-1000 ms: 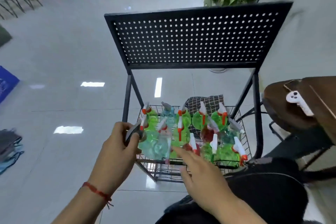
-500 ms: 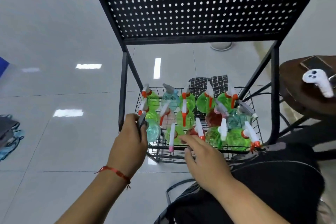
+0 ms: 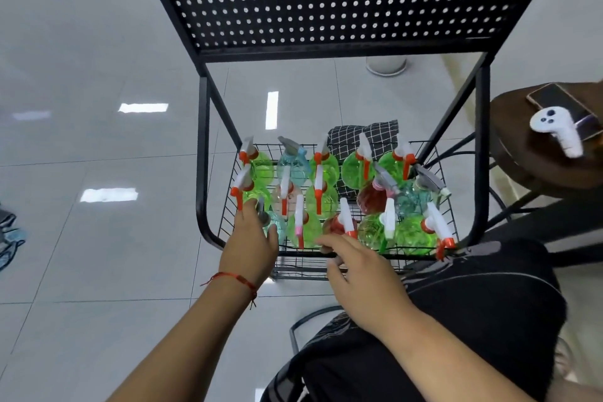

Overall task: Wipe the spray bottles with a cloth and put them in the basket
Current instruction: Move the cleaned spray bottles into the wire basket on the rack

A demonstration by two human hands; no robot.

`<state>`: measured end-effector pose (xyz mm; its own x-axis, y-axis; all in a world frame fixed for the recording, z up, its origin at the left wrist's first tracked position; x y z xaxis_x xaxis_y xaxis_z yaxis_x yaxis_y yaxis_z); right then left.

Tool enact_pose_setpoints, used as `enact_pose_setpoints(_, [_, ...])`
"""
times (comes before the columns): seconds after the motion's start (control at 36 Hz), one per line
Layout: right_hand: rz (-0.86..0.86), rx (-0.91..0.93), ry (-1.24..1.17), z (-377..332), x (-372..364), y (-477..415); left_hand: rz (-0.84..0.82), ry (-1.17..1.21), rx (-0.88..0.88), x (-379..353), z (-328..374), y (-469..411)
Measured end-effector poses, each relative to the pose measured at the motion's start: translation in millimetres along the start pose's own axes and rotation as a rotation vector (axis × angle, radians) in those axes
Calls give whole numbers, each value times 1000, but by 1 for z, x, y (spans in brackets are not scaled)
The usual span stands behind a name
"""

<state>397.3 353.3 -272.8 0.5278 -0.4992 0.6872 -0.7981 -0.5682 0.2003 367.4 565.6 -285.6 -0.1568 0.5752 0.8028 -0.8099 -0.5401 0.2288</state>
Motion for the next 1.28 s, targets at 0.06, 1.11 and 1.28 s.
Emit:
enact_pose_setpoints(0.06, [17,-9,-6,1,2,2,10,-38,4,4,0,3])
enact_pose_setpoints(1.11, [386,-331,268,104,104,27,-313,-629,-737,-62,152,14])
enact_pose_setpoints(1.28, [361,-342,287,103,104,11,-313,-602,-691,-74,150,10])
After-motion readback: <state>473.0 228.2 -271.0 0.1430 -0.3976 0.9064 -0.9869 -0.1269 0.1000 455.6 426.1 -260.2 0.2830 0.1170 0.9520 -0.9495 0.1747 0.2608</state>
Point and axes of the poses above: each hand's wrist, its own y-axis away from the middle knuckle, its own x-axis out of the back of the hand, z = x × y, the point moved 1 cm from there along -y, towards the middle knuckle, and after that the axes turned 2 degrees about z, right-handed, at the moved point
